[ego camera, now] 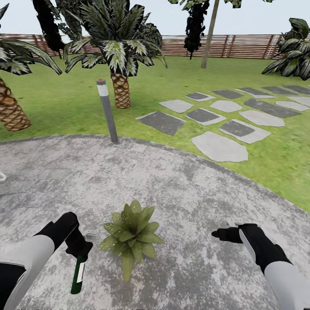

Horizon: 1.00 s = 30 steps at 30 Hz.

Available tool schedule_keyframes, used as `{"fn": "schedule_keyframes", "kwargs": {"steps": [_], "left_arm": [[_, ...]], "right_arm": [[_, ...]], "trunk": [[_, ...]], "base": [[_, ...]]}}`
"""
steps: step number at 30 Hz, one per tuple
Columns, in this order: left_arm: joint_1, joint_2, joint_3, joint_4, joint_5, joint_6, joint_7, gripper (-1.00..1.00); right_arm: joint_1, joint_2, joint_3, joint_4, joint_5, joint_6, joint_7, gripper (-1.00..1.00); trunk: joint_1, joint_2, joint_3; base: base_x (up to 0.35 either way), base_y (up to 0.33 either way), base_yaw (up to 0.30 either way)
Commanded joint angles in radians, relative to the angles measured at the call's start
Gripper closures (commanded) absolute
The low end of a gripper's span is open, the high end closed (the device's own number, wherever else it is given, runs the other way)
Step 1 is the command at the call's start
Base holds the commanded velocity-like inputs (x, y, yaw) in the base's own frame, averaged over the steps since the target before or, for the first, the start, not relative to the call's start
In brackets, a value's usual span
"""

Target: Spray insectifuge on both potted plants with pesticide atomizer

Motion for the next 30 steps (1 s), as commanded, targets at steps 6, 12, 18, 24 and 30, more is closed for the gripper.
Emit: {"fn": "schedule_keyframes", "kwargs": {"steps": [6,12,18,24,30], "left_arm": [[-0.001,0.002,0.0,-0.003,-0.011,0.004,-0.01,1.0],[0.0,0.001,0.001,-0.003,-0.011,0.004,-0.01,1.0],[0.0,0.001,0.001,-0.003,-0.011,0.004,-0.01,1.0],[0.0,0.0,0.001,-0.002,-0.011,0.004,-0.01,1.0],[0.0,0.0,0.001,0.0,-0.011,0.004,-0.01,1.0]], "right_arm": [[0.0,0.0,-0.002,-0.002,-0.002,0.005,0.003,-1.0],[0.0,0.0,-0.002,-0.002,-0.002,0.005,0.003,-1.0],[0.0,0.0,-0.002,-0.001,-0.002,0.005,0.002,-1.0],[0.0,0.0,-0.002,-0.001,-0.002,0.005,0.002,-1.0],[0.0,0.0,-0.002,-0.001,-0.002,0.005,0.002,-1.0]], "trunk": [[0.0,0.0,-0.001],[0.0,0.0,-0.001],[0.0,0.0,-0.001],[0.0,0.0,-0.001],[0.0,0.0,-0.001]], "base": [[-0.033,-0.117,0.016],[-0.001,-0.014,0.215],[0.0,-0.219,0.258],[0.0,-0.33,0.259],[0.0,-0.341,0.259]]}}
